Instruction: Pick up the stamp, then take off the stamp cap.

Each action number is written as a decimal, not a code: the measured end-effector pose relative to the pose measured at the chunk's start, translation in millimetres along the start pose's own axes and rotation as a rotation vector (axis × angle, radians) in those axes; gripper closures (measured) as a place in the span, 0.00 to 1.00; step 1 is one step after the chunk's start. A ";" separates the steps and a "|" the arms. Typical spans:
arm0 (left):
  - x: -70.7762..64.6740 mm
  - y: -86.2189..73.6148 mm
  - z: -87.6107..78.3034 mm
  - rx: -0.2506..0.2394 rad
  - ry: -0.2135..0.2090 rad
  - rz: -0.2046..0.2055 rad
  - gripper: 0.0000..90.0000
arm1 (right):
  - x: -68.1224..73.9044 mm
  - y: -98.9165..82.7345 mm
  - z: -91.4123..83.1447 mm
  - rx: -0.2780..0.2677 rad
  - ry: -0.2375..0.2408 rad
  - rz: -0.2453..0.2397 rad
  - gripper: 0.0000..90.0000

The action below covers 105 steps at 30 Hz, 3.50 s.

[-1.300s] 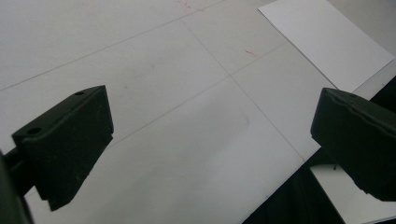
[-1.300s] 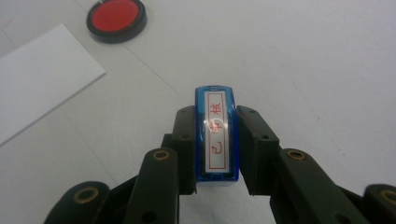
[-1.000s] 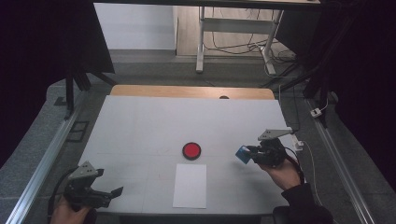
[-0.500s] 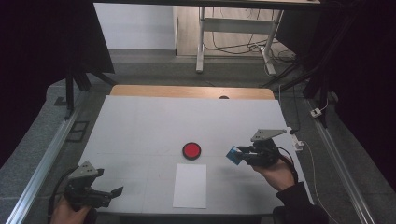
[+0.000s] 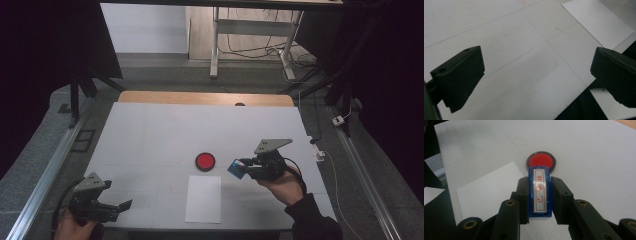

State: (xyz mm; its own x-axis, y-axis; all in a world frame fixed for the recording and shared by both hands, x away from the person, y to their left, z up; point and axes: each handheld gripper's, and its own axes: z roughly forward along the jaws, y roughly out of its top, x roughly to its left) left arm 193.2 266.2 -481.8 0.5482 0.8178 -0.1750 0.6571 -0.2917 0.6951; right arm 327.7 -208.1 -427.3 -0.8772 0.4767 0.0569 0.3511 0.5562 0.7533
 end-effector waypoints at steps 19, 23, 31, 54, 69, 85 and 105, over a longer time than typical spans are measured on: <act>1.2 -0.2 -0.1 -0.002 -0.006 -0.006 0.00 | 25.1 20.6 21.8 -0.023 0.078 -0.055 0.78; 1.5 -0.1 0.0 -0.001 -0.005 -0.010 0.00 | 31.9 23.8 26.2 -0.022 0.095 -0.063 0.78; 1.0 0.0 0.0 0.000 -0.003 -0.005 0.00 | 46.6 30.1 29.1 -0.045 0.128 -0.086 0.78; -3.9 6.0 1.6 -0.009 0.001 0.048 0.00 | 50.8 29.9 23.9 -0.058 0.140 -0.106 0.78; -10.0 20.3 15.5 -0.059 -0.102 0.144 0.00 | 49.9 30.2 21.8 -0.064 0.143 -0.107 0.78; -20.3 43.4 38.5 -0.081 -0.162 0.212 0.00 | 49.0 32.5 16.8 -0.070 0.148 -0.114 0.78; -38.6 75.2 69.5 -0.079 -0.256 0.272 0.00 | 48.9 34.8 13.9 -0.079 0.174 -0.126 0.78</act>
State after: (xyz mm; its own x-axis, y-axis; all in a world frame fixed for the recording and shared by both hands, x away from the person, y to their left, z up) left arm 257.5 178.3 -471.2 0.8152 0.5623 -0.1387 0.4335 -0.4336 0.7900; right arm 301.6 -156.0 -407.4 -0.9583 0.2781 0.0660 0.2141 0.5453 0.8104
